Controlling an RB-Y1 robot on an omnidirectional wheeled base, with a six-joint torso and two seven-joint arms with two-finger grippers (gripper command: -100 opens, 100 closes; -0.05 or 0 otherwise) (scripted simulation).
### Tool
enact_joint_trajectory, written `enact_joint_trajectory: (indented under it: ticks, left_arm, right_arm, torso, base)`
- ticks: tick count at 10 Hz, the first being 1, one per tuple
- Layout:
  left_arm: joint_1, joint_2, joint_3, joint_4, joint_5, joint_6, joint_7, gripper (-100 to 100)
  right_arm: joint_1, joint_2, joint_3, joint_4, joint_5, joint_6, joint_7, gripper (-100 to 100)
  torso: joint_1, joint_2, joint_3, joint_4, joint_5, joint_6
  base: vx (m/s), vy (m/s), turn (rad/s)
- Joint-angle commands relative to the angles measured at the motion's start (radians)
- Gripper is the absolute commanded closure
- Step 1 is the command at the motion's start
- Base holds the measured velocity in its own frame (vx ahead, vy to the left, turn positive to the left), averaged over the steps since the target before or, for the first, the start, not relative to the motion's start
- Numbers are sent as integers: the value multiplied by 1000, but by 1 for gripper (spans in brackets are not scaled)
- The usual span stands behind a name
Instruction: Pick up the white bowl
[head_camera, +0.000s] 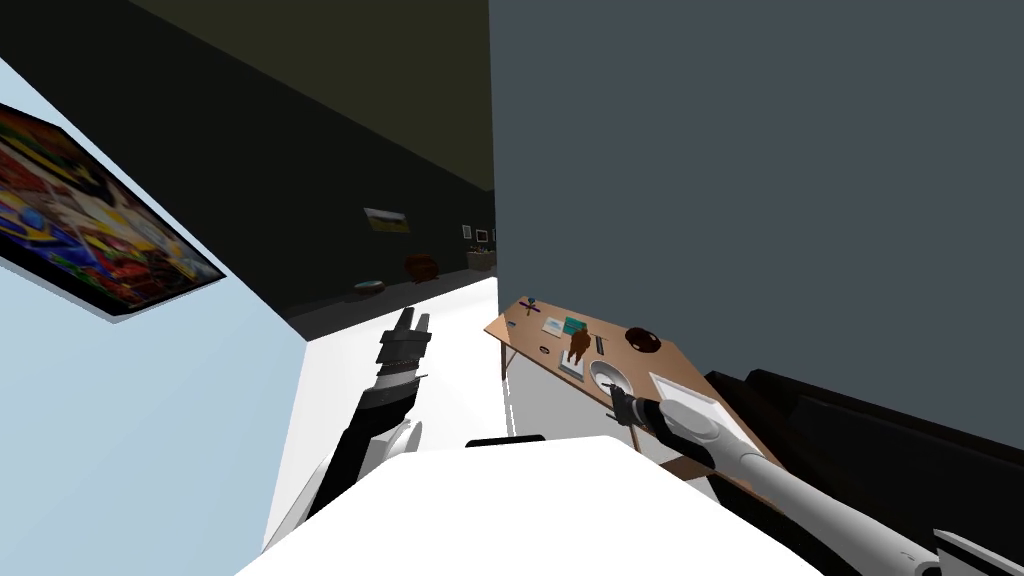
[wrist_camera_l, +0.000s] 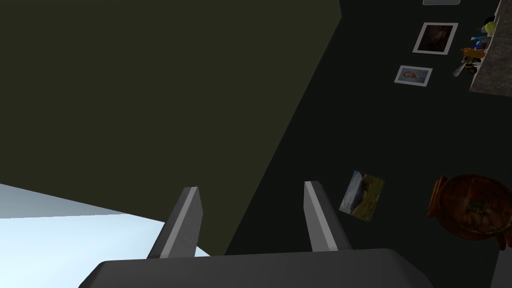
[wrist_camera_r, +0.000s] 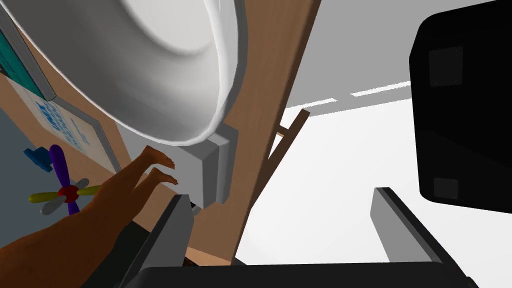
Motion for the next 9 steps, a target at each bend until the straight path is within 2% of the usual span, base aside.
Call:
enact_joint_trajectory:
  ticks: [1, 3, 5, 6, 7, 8, 9]
  left_arm:
    - [0, 0, 0, 0, 0, 0, 0, 0]
    - [0, 0, 0, 0, 0, 0, 0, 0]
    - [0, 0, 0, 0, 0, 0, 0, 0]
    - [0, 0, 0, 0, 0, 0, 0, 0]
    - [0, 0, 0, 0, 0, 0, 0, 0]
    - [0, 0, 0, 0, 0, 0, 0, 0]
    - [0, 0, 0, 0, 0, 0, 0, 0]
  right_arm:
    - [-14, -18, 23, 31, 38, 23, -6, -100]
    - [-17, -25, 32, 48, 55, 31, -5, -100]
    - [-13, -37, 65, 90, 94, 49, -8, -100]
    - [-12, -42, 52, 75, 80, 37, -4, -100]
    - [-11, -44, 54, 76, 82, 40, -7, 0]
    - [-10, -53, 85, 58, 78, 71, -31, -100]
    - [-8, -62, 116, 40, 75, 102, -56, -100]
  torso:
    - [0, 0, 0, 0, 0, 0]
    - [-2, -2, -1, 0, 0, 0]
    - [-1, 0, 0, 0, 0, 0]
    - [-2, -1, -1, 0, -1, 0]
    - [0, 0, 0, 0, 0, 0]
    - [2, 2, 1, 0, 0, 0]
    - [2, 3, 2, 1, 0, 0]
  base:
    - [81, -51, 10]
    - [60, -61, 8]
    - [67, -55, 7]
    - [42, -32, 4]
    - [7, -6, 2]
    - [3, -20, 54]
    - [2, -40, 97]
